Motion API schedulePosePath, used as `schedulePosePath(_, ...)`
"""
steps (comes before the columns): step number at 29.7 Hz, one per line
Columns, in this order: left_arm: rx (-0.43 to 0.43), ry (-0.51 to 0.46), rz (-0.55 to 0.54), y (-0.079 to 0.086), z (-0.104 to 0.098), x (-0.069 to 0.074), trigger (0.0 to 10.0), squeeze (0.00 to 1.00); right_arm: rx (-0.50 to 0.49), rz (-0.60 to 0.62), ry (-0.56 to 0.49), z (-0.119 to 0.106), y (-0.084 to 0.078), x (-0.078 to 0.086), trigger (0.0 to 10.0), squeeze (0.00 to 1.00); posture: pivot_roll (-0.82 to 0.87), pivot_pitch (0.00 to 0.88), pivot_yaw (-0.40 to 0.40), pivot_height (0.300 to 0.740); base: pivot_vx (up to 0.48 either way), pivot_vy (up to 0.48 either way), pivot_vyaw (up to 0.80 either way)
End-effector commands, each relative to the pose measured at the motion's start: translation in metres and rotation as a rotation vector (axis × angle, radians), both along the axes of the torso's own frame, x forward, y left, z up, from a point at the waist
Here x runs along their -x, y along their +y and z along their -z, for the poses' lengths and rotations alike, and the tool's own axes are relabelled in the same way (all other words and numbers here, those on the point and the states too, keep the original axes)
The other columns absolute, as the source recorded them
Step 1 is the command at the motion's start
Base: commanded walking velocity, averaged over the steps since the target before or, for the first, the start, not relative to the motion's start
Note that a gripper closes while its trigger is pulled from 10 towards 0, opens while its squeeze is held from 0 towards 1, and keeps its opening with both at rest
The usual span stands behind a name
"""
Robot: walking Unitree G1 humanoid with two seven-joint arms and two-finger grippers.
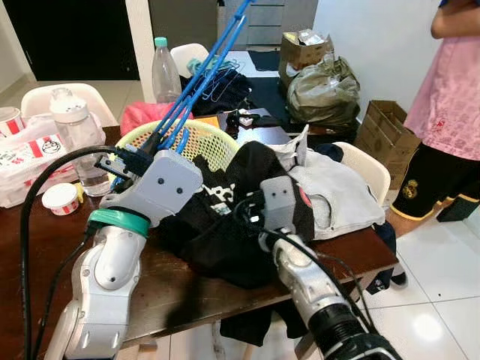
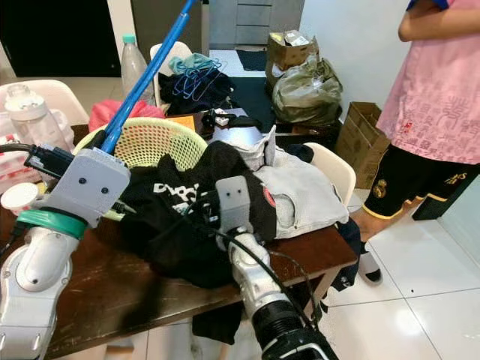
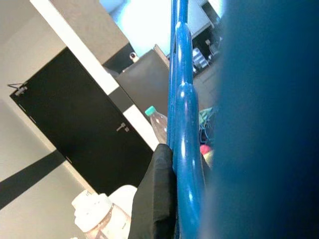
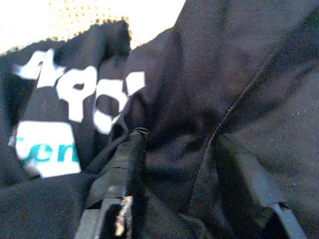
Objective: Hang hanger
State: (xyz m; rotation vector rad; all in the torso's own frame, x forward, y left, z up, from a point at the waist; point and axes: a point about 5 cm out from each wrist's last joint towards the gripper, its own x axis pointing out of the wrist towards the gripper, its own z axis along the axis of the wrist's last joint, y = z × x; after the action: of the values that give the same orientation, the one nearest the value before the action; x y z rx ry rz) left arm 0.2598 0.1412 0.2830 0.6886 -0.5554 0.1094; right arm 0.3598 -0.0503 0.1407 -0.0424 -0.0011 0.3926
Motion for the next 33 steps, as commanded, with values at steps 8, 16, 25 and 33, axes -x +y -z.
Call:
schedulePosePath(8, 0.027, -0.003, -0.003, -0.005, 0.007, -0.001, 10.0, 0.0, -0.099, -0.051, -0.03, -0.001, 0.011, 0.007, 0.0, 0.0, 0.17, 0.037, 0.002, 0.74, 0.0, 0.0, 0.0)
schedulePosePath(16, 0.042, -0.007, 0.006, -0.009, 0.008, -0.002, 10.0, 0.0, -0.422, -0.076, -0.16, -0.054, 0.001, 0.003, 0.0, 0.0, 0.16, 0.039, -0.004, 0.74, 0.0, 0.0, 0.0)
schedulePosePath(25, 0.06, -0.032, -0.007, -0.008, 0.005, -0.005, 10.0, 0.0, -0.667, -0.191, -0.458, -0.158, -0.023, 0.011, 0.0, 0.0, 0.13, 0.032, -0.008, 0.74, 0.0, 0.0, 0.0)
schedulePosePath(33, 0.072, -0.051, -0.035, -0.006, 0.004, -0.005, 10.0, 0.0, -0.484, -0.219, -0.361, -0.121, -0.011, 0.008, 10.0, 0.0, 0.15, 0.04, -0.022, 0.74, 0.0, 0.0, 0.0)
